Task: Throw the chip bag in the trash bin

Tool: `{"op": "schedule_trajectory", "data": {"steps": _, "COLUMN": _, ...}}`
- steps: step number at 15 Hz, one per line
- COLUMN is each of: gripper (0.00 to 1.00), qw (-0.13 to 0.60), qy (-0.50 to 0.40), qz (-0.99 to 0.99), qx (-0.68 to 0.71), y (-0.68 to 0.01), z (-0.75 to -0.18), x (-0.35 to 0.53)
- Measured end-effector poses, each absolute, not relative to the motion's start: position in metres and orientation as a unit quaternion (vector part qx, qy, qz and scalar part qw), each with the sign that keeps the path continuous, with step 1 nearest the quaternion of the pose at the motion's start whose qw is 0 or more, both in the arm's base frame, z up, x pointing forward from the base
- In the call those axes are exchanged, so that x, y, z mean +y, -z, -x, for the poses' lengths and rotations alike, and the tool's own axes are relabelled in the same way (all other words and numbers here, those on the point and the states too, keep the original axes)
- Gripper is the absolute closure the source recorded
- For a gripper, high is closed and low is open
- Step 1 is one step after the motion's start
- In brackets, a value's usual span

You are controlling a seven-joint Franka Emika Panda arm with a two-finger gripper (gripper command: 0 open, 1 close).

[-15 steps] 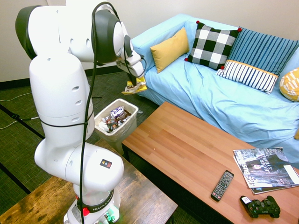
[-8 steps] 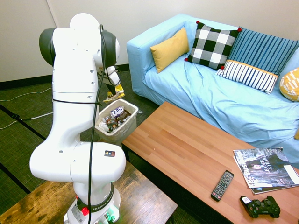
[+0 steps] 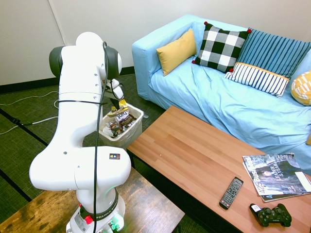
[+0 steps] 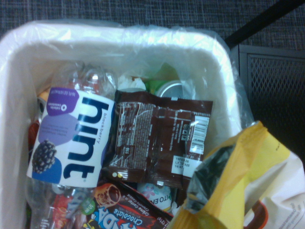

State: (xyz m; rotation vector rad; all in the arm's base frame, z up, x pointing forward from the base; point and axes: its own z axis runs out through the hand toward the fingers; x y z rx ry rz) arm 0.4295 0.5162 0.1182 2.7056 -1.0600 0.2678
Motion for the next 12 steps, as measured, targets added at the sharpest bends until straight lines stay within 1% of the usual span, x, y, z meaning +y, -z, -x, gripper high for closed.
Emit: {"op": "schedule_trajectory", "data": {"steps": 12, "gripper": 0.0, "qw": 0.108, "qy": -0.098, "qz": -0.92, "qx": -0.365, "y": -0.121, "z": -0.4326, "x": 0.5219}}
